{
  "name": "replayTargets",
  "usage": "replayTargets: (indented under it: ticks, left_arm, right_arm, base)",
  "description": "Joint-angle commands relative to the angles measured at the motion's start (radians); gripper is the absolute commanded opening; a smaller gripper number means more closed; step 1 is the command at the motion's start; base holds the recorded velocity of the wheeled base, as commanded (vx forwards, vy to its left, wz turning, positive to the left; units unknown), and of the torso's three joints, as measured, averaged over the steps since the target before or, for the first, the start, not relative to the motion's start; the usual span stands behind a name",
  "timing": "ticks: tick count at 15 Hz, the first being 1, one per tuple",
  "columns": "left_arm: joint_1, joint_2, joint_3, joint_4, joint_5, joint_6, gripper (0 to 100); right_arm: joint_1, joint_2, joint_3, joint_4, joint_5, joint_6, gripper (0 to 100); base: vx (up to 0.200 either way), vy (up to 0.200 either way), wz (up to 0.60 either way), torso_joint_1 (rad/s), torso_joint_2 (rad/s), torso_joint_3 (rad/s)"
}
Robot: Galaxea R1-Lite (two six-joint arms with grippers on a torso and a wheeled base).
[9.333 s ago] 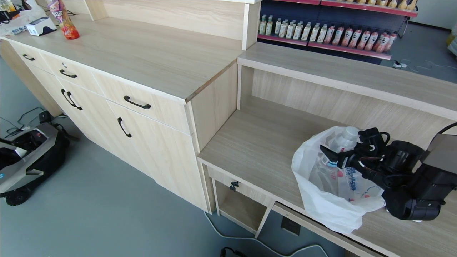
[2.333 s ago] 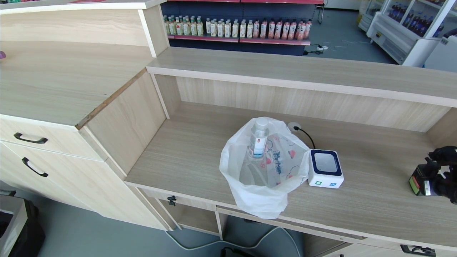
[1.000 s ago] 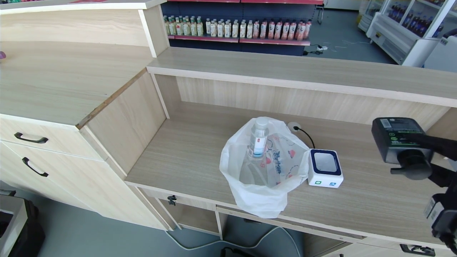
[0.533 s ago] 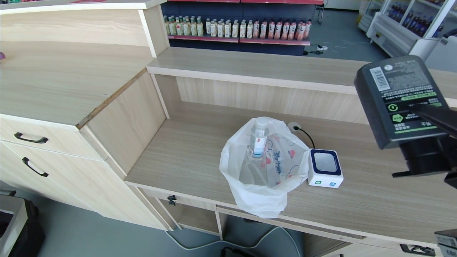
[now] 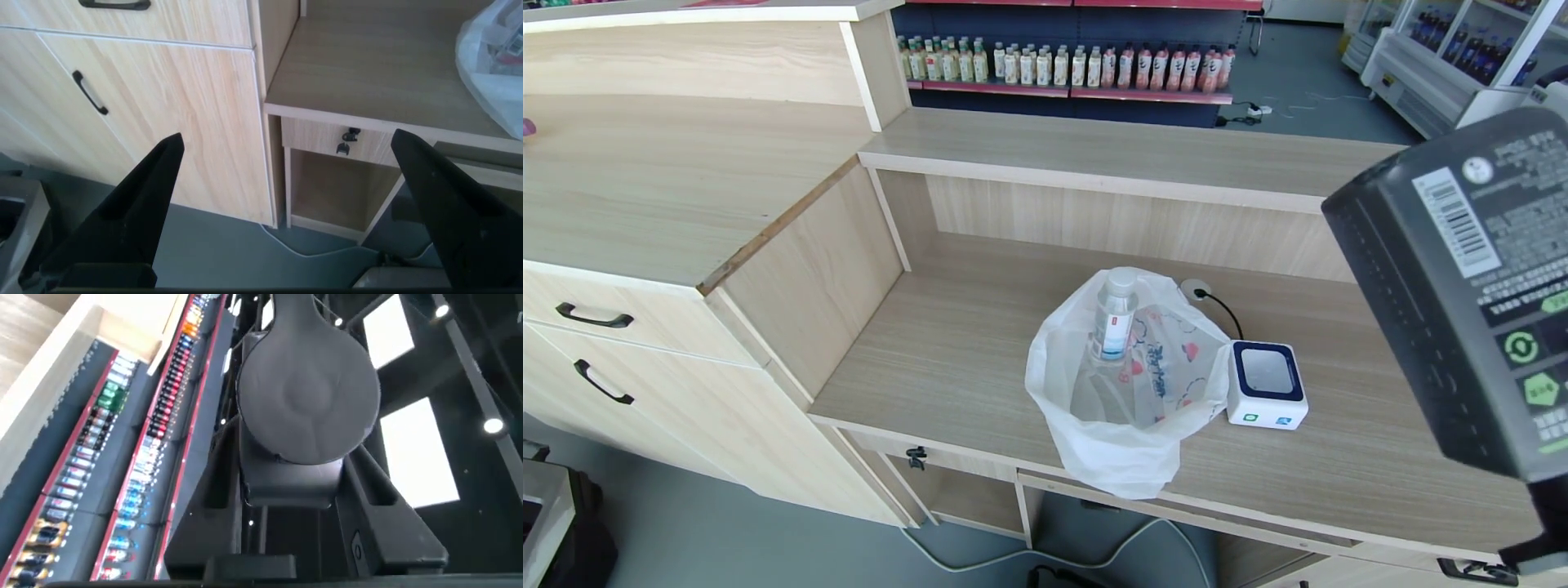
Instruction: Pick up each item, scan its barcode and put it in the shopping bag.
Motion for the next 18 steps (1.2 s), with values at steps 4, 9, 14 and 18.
replayTargets:
  ticks: [4, 9, 14, 18]
  left_arm:
    - [0.0, 0.0, 0.0, 0.0, 0.0, 0.0, 100]
    - [0.0, 0.0, 0.0, 0.0, 0.002, 0.0, 100]
    - [0.0, 0.0, 0.0, 0.0, 0.0, 0.0, 100]
    - [0.0, 0.0, 0.0, 0.0, 0.0, 0.0, 100]
  right_arm:
    - [-0.027, -0.146, 0.039, 0.094, 0.101, -0.003, 0]
    - [-0.025, -0.233, 0.066, 0.31, 0.143, -0.061, 0]
    - [-0.022, -0.248, 0.068, 0.353, 0.144, -0.063, 0]
    - [-0.022, -0.242, 0.068, 0.359, 0.158, -0.064, 0]
  base:
    - [0.0, 0.0, 0.0, 0.0, 0.0, 0.0]
    - [0.0, 0.0, 0.0, 0.0, 0.0, 0.0]
    - [0.0, 0.0, 0.0, 0.0, 0.0, 0.0]
    - [0.0, 0.0, 0.0, 0.0, 0.0, 0.0]
